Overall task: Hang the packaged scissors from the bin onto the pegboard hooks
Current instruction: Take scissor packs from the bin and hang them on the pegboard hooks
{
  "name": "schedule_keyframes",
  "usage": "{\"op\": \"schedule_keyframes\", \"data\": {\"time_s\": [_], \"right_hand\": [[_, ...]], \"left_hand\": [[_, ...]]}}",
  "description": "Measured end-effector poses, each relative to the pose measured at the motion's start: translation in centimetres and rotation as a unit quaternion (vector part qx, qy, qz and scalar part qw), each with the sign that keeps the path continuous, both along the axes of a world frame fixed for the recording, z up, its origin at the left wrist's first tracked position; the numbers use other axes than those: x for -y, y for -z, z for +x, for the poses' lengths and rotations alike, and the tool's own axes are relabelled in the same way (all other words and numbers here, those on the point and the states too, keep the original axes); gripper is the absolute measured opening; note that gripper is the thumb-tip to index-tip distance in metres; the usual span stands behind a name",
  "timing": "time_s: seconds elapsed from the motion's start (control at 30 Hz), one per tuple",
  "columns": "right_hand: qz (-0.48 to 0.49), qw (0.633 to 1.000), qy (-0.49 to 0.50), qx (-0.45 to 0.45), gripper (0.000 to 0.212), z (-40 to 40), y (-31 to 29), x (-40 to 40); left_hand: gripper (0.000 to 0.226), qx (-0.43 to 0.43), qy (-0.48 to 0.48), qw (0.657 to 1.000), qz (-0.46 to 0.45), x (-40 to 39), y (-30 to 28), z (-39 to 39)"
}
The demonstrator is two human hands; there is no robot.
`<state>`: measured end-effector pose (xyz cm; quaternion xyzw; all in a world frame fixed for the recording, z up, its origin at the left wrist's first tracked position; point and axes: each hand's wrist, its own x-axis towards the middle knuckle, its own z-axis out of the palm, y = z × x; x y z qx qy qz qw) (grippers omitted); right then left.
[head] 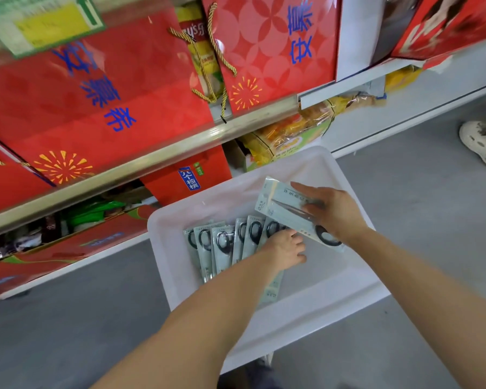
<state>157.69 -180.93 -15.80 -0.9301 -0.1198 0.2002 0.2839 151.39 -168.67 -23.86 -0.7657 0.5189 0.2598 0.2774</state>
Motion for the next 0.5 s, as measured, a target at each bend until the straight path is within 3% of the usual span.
{"op": "schedule_keyframes", "data": {"time_s": [0.17, 0.27, 0.3, 0.37, 0.4, 0.43, 0.5], "right_hand": [[0.034, 0.997, 0.064, -0.01, 0.049, -0.6, -1.2, 0.3], [0.058, 0.993, 0.104, 0.007, 0.048, -0.7, -2.1, 0.5], [0.074, 0.99, 0.121, 0.013, 0.048, -0.7, -2.6, 0.4], [0.113, 0.983, 0.144, 0.015, 0.048, -0.7, -3.8, 0.1], [0.136, 0.979, 0.155, 0.011, 0.049, -0.7, -4.5, -0.2], [0.161, 0.973, 0.166, 0.002, 0.05, -0.6, -5.4, -0.7], [0.214, 0.959, 0.184, -0.02, 0.051, -0.4, -7.4, -1.8]], "left_hand": [[0.058, 0.032, 0.021, 0.999, 0.035, -1.0, 0.1, 1.7], [0.035, 0.053, 0.052, 0.997, -0.011, -2.3, -2.2, 2.9], [0.023, 0.037, 0.022, 0.998, -0.038, -3.2, -3.1, 3.1], [0.023, -0.005, -0.066, 0.993, -0.101, -5.0, -5.0, 3.1], [0.016, -0.05, -0.177, 0.976, -0.113, -6.0, -6.5, 2.8], [0.02, -0.101, -0.248, 0.951, -0.153, -7.1, -7.9, 2.3], [0.038, -0.111, -0.347, 0.897, -0.248, -9.6, -10.2, 0.7]]}}
